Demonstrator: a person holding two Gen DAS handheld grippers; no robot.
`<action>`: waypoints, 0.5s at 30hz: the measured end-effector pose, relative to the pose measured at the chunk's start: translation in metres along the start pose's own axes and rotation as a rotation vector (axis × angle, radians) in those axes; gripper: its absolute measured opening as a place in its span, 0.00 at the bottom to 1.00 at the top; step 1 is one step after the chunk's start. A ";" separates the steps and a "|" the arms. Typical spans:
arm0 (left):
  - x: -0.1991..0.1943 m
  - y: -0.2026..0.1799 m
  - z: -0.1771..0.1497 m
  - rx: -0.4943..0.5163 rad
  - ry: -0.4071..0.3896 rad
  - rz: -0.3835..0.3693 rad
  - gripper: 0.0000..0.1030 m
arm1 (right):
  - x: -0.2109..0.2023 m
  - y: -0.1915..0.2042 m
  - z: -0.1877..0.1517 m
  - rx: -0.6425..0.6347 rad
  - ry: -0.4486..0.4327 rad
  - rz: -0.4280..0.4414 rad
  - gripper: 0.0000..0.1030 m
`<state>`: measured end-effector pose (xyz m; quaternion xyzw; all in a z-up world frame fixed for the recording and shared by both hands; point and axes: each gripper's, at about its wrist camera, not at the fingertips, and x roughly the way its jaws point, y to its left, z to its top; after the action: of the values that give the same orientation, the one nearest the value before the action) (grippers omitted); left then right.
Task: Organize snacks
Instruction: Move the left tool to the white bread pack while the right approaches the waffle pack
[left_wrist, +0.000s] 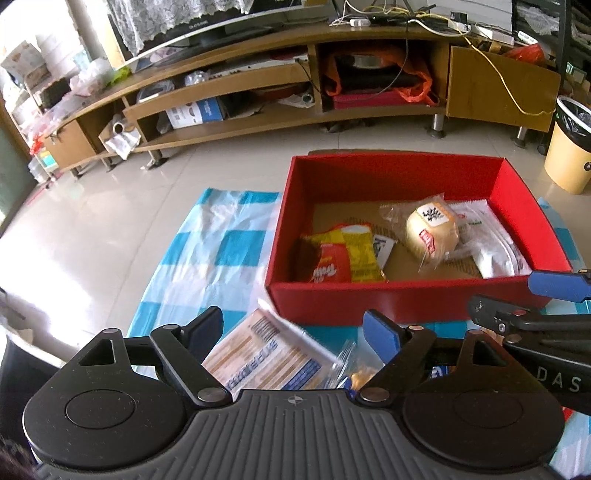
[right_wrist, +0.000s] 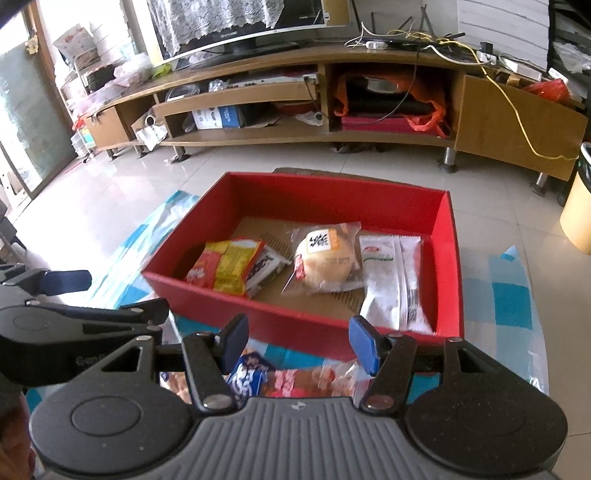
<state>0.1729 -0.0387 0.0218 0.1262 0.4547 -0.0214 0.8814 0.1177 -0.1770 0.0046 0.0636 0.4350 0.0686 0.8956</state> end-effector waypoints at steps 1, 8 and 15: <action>0.000 0.002 -0.002 -0.001 0.003 0.000 0.85 | 0.000 0.002 -0.001 -0.003 0.003 0.001 0.56; 0.000 0.014 -0.013 -0.016 0.034 -0.010 0.85 | 0.004 0.015 -0.013 -0.040 0.034 0.018 0.56; 0.015 0.036 -0.020 -0.040 0.088 -0.041 0.86 | 0.006 0.021 -0.021 -0.062 0.057 0.034 0.56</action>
<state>0.1709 0.0022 0.0056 0.1000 0.4959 -0.0248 0.8623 0.1036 -0.1541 -0.0091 0.0410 0.4570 0.0992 0.8830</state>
